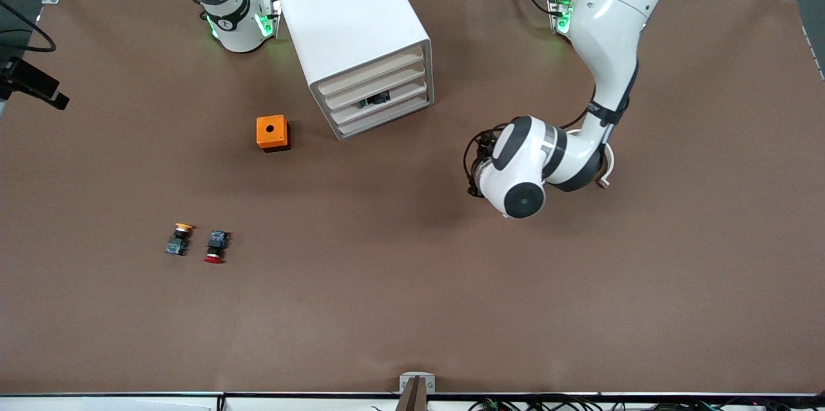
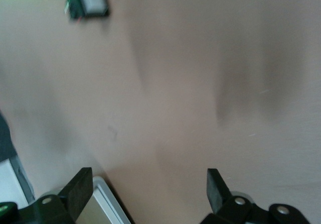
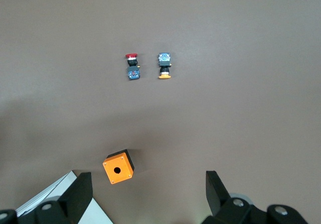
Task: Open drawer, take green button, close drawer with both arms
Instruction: 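Grasp the drawer handle of the white cabinet with the left gripper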
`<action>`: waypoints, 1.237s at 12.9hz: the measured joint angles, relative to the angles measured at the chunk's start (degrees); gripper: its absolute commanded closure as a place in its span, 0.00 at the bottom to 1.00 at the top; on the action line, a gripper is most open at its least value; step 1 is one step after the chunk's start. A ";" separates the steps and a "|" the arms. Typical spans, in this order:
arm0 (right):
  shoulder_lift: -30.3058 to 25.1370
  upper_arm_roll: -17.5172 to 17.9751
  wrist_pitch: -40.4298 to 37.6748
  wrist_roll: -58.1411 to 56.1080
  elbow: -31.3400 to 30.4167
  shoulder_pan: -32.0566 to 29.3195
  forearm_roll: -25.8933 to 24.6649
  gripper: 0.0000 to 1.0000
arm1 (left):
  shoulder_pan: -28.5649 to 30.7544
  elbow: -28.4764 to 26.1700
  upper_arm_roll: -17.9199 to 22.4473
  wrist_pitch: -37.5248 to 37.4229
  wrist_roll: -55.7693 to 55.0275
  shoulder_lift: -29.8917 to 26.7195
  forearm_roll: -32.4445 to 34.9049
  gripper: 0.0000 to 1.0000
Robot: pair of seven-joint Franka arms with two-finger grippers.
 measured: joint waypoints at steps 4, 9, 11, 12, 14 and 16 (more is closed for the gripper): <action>0.02 -0.06 0.25 0.00 -0.99 -0.58 0.02 0.00 | -2.92 -0.01 -0.13 -0.17 -8.56 1.54 -7.96 0.00; 0.91 0.09 2.70 -0.02 -1.94 -1.13 0.07 0.00 | -4.78 -0.11 -0.22 -2.79 -22.13 2.41 -17.58 0.06; 1.71 0.19 3.44 -0.02 -1.96 -1.13 0.14 0.00 | -5.35 -0.13 -0.25 -3.91 -25.23 3.52 -20.94 0.12; 2.02 0.25 3.57 -0.01 -1.96 -1.13 0.19 0.01 | -5.85 -0.12 -0.26 -4.04 -26.46 4.02 -22.41 0.16; 2.25 0.49 3.53 0.84 -2.05 -1.11 0.28 0.01 | -7.19 -0.11 -0.29 -4.04 -28.37 4.81 -24.56 0.24; 2.30 0.91 3.51 6.91 -2.93 -0.24 0.46 0.01 | -8.42 -0.11 -0.32 -4.09 -28.92 5.08 -26.09 0.39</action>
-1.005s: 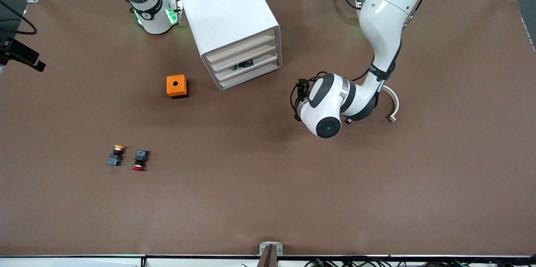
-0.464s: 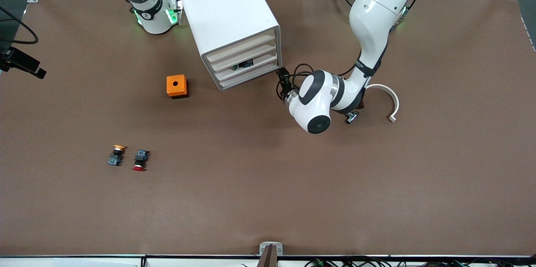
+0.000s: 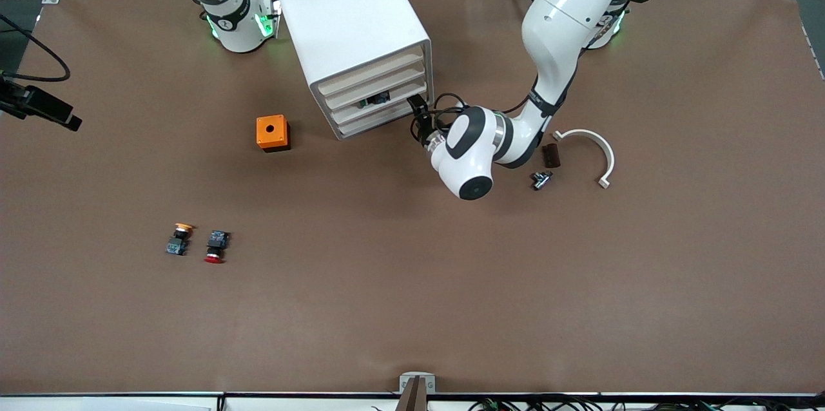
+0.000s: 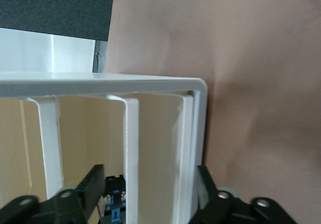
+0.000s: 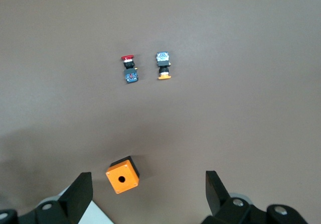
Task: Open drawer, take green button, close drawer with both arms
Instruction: 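Pull the drawer open with the left gripper while the right gripper approaches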
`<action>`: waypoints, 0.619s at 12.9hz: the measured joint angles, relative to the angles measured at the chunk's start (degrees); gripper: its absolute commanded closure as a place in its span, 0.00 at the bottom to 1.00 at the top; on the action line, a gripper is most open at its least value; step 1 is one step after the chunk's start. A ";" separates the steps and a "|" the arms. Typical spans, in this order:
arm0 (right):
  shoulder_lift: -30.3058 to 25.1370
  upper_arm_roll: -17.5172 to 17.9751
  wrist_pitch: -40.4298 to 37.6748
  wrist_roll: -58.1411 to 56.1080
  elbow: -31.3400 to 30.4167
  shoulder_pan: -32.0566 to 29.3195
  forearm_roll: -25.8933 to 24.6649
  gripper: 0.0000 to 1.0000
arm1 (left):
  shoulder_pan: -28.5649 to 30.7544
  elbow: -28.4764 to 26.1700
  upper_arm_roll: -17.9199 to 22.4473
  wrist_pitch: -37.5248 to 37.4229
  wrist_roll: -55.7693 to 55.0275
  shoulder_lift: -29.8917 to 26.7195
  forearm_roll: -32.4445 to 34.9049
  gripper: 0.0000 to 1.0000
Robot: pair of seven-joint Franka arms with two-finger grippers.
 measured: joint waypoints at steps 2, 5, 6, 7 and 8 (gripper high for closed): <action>0.43 0.33 0.10 9.46 -0.68 2.93 0.02 0.01 | -1.30 0.00 -0.02 -0.11 -0.13 0.04 -0.41 0.43; 2.08 0.66 0.60 26.02 -0.75 8.62 0.04 0.01 | -2.17 0.00 -0.03 -0.18 -0.15 0.27 -0.64 0.46; 2.71 0.74 1.11 31.50 -0.77 10.61 0.04 0.01 | -2.36 0.00 -0.03 -0.24 -0.16 0.40 -1.21 0.50; 3.39 0.81 1.75 36.18 -0.80 12.52 0.04 0.01 | -2.56 0.00 -0.04 -0.26 -0.15 0.60 -1.64 0.50; 4.04 0.87 2.51 40.24 -0.82 14.28 0.04 0.01 | -2.74 0.00 -0.05 -0.27 -0.15 0.82 -1.82 0.59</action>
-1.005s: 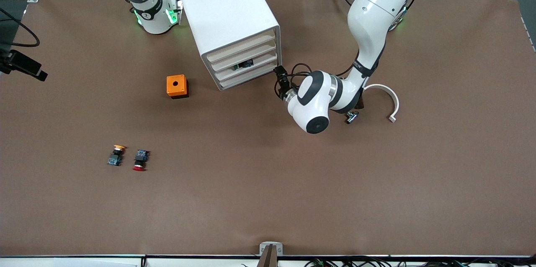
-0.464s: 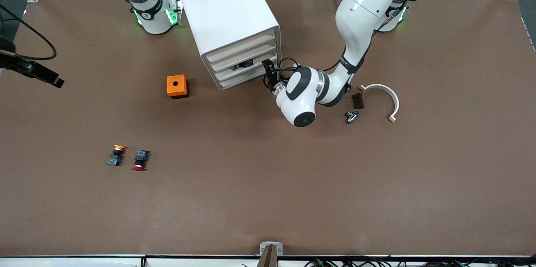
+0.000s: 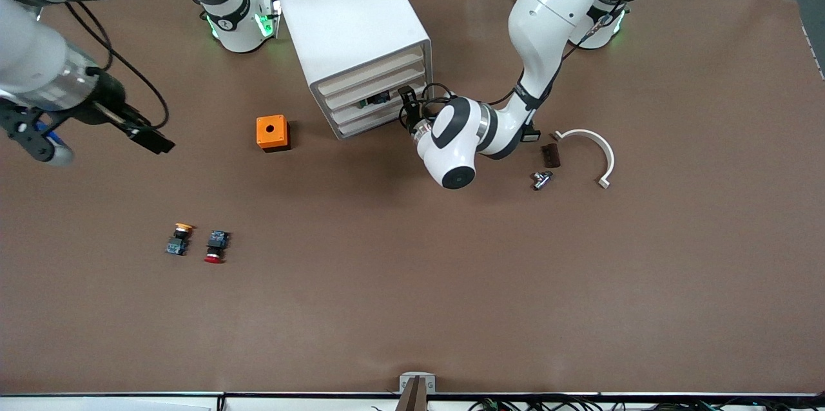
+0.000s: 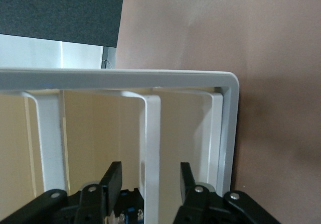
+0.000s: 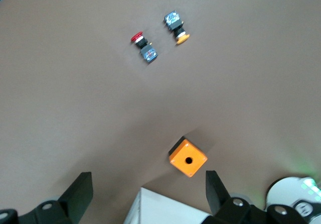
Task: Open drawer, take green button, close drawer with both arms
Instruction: 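Pull the drawer open with the left gripper while the right gripper approaches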
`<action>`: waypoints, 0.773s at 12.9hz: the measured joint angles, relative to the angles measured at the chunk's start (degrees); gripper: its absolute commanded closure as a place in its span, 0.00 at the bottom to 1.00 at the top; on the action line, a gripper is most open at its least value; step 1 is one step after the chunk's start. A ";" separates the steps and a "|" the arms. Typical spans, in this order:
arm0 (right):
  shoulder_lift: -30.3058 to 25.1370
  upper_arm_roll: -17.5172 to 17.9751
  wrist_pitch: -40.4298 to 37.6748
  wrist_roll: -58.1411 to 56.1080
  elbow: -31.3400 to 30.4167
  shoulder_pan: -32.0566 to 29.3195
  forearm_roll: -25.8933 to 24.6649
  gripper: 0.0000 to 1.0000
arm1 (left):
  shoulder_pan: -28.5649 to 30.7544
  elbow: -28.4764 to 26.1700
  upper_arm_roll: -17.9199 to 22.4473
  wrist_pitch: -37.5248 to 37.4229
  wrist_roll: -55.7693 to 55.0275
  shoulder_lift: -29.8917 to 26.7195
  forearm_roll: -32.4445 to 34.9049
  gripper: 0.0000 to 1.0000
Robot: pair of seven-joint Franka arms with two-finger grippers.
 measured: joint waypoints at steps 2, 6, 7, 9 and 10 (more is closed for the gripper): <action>1.45 0.08 1.99 8.07 -0.07 3.51 0.00 0.00 | -0.19 0.01 -0.22 -0.03 0.12 0.24 -0.03 0.77; 4.39 0.09 6.63 20.59 -0.18 8.98 0.00 0.00 | -0.29 0.09 -0.40 -0.02 2.21 0.25 -0.04 1.00; 5.09 0.11 7.54 23.10 -0.22 10.21 0.00 0.00 | -0.23 0.10 -0.32 0.02 2.54 0.25 -0.04 1.00; 6.81 0.14 9.73 28.52 -0.40 13.14 0.00 0.00 | 0.31 0.22 -0.01 0.09 3.60 0.26 -0.04 0.99; 7.78 0.15 11.00 31.16 -0.45 14.64 0.00 0.01 | 0.94 0.43 0.19 0.13 4.39 0.27 -0.03 0.99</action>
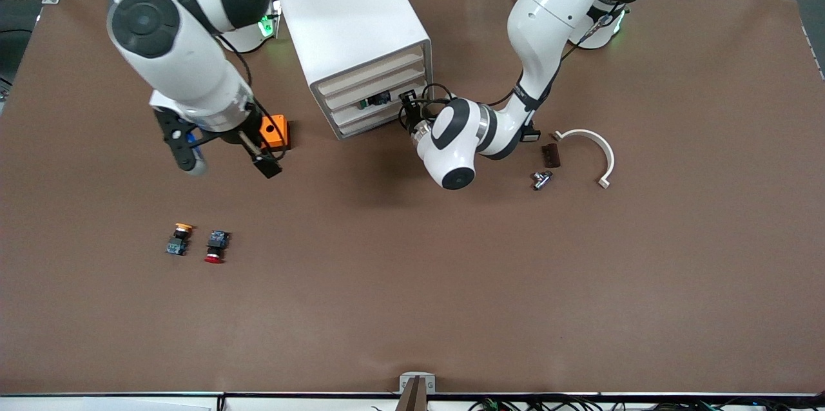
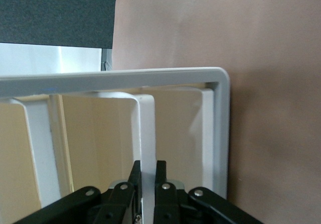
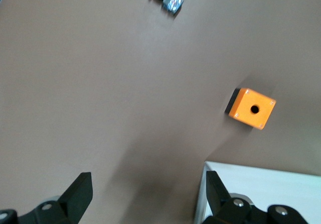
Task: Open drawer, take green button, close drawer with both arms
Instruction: 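Pull the drawer open with the left gripper while the right gripper approaches, then grasp the green push button inside the drawer with the right gripper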
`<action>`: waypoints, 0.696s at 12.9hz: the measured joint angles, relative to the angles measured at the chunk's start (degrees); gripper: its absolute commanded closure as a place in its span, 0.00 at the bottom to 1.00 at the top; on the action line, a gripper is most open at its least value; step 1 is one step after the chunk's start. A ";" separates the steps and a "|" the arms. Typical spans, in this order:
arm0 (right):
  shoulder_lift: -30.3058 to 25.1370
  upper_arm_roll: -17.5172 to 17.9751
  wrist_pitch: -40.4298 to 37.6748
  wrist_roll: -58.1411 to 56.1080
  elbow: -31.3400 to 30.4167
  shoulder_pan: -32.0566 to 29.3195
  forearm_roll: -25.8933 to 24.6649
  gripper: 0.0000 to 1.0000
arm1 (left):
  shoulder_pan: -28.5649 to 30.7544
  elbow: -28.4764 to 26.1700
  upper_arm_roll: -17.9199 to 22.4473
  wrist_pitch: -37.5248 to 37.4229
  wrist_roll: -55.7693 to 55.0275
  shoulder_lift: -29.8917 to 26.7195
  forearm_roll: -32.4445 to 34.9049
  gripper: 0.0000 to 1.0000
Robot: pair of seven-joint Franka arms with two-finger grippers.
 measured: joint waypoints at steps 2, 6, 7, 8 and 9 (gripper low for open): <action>1.92 0.00 2.27 4.20 -0.07 2.42 0.00 0.00 | 2.36 1.00 0.52 0.20 2.72 0.04 0.02 0.98; 4.17 -0.05 9.03 9.81 -3.39 6.22 -0.04 0.00 | 9.14 3.66 0.88 1.20 10.37 0.92 0.03 0.82; 4.41 -0.04 11.09 11.46 -4.94 7.28 -0.09 0.00 | 10.09 4.48 0.86 1.35 11.38 1.47 0.03 0.65; 4.59 -0.05 13.08 13.33 -6.38 8.38 -0.14 0.00 | 10.63 5.17 0.74 1.59 13.36 1.89 0.00 0.48; 4.83 -0.07 14.69 15.03 -7.60 9.53 -0.18 0.00 | 10.84 5.71 0.70 1.82 14.78 2.10 -0.01 0.33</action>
